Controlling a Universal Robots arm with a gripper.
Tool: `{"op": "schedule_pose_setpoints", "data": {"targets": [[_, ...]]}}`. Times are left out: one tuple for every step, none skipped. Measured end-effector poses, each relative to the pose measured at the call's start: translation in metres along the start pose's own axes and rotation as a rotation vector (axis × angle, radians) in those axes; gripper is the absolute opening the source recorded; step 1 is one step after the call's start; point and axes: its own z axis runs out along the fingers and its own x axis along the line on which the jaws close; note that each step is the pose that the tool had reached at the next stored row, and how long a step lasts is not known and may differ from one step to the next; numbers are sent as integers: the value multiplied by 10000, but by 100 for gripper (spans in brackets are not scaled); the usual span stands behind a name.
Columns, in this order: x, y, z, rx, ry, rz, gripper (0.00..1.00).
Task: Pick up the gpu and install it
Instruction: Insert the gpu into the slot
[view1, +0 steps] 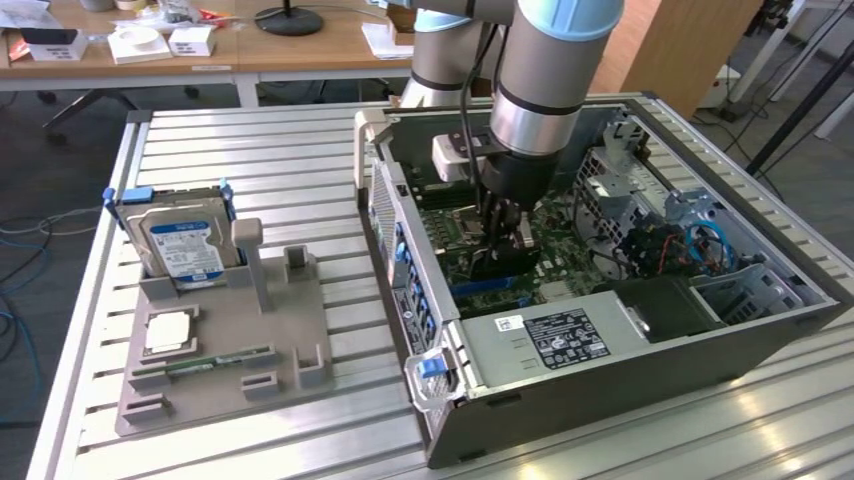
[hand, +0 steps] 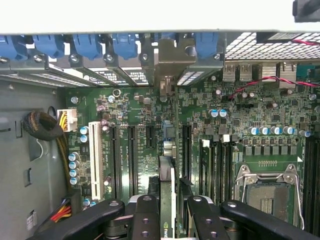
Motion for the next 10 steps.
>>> {"op": "schedule_pose_setpoints", "data": {"targets": [[0, -1, 0, 0, 0, 0, 26], [0, -2, 0, 1, -2, -1, 26], [0, -2, -2, 1, -4, -2, 26], [0, -2, -5, 1, -3, -2, 26], [0, -2, -7, 1, -3, -2, 26], [1, -2, -8, 1, -2, -2, 26], [2, -2, -9, 1, -1, -1, 26], [4, -2, -10, 0, -2, -2, 26], [6, -2, -10, 0, -2, -2, 26], [9, -2, -10, 0, -1, -2, 26]]}}
